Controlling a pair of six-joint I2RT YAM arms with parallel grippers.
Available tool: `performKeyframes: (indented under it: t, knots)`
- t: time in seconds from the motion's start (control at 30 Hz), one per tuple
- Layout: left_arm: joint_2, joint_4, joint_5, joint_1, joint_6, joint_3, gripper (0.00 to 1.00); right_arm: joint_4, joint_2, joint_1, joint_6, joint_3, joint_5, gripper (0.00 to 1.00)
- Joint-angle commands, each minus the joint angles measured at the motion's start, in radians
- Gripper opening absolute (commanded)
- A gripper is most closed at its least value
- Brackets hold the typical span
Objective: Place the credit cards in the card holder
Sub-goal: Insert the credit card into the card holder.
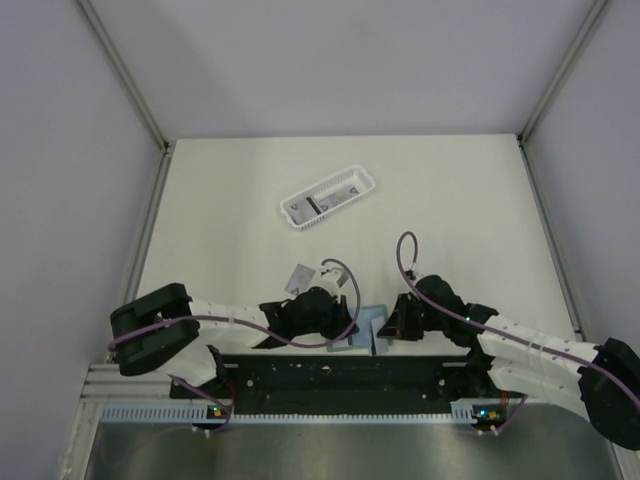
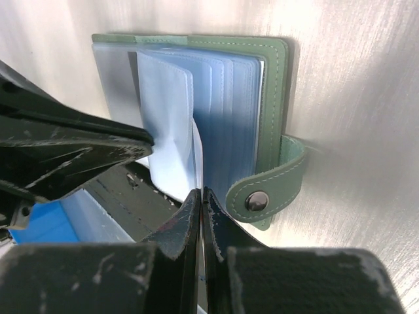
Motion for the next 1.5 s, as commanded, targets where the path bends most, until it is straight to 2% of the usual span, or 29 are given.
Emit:
performKeyframes:
  t: [0.0, 0.27, 0.53, 0.8, 1.03, 1.47]
  knots:
    - [-0.098, 0.008, -0.011, 0.000, 0.024, -0.022, 0.00, 0.031, 0.026, -0.012, 0.000, -0.023, 0.034, 0.00]
    - [-0.243, -0.080, -0.101, 0.000, -0.002, -0.096, 0.00, 0.045, 0.029, -0.011, -0.001, -0.023, 0.027, 0.00]
    - [-0.275, -0.066, -0.126, 0.000, -0.077, -0.220, 0.00, 0.042, -0.029, -0.012, -0.003, -0.014, 0.021, 0.00]
    - [-0.249, -0.051, -0.113, 0.000, -0.079, -0.232, 0.00, 0.081, -0.098, -0.011, -0.006, 0.022, -0.032, 0.00]
    - [-0.258, -0.055, -0.118, 0.000, -0.082, -0.235, 0.00, 0.232, -0.008, -0.005, 0.019, 0.024, -0.115, 0.00]
    - [-0.410, -0.146, -0.207, 0.000, -0.128, -0.292, 0.00, 0.419, 0.245, 0.098, 0.039, 0.090, -0.068, 0.00]
